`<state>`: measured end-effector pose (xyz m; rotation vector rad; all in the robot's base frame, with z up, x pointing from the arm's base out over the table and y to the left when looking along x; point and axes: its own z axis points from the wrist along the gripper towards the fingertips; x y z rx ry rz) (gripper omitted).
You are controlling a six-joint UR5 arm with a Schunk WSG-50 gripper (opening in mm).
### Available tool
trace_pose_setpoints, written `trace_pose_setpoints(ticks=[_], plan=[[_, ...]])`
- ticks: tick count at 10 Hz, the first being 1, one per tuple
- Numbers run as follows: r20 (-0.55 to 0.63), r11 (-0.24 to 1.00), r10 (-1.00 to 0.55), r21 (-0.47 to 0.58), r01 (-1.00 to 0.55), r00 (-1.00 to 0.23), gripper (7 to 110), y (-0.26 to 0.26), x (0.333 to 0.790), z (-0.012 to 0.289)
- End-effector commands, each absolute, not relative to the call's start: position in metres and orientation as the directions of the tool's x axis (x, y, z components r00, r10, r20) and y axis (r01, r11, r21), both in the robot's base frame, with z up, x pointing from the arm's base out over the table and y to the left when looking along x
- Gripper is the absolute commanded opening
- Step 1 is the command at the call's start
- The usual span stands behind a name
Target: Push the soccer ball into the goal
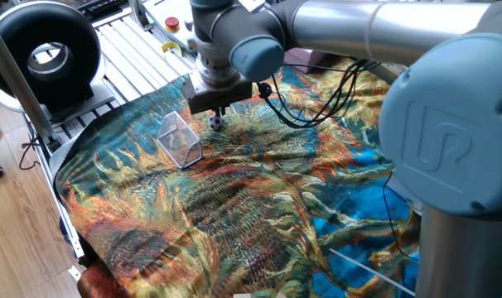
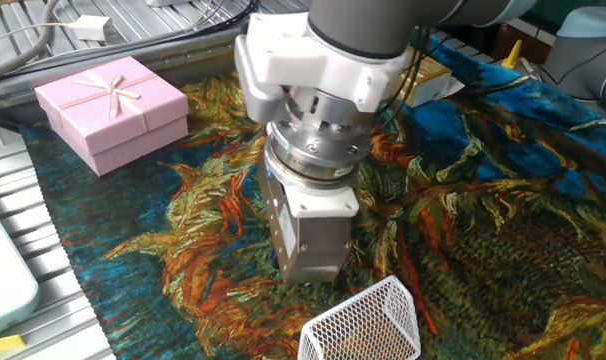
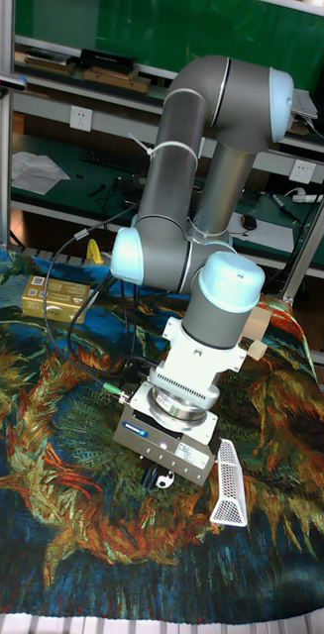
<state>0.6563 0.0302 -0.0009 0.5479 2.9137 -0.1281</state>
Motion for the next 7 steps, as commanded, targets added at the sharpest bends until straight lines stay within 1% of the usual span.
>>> trace_pose_setpoints(ticks=[1,5,6,7], plan=[[-0.193,0.924,0.366,-0.037,0.380,-0.910,7,0.032,0.653,-0.002],[-0.184,0.944,0.313,-0.044,0.326,-0.932,7,0.005,0.662,-0.003],[-0.196,0.951,0.279,-0.080,0.299,-0.940,7,-0.013,0.663,-0.003],[-0.198,0.955,0.261,-0.090,0.283,-0.945,7,-0.022,0.664,-0.003]])
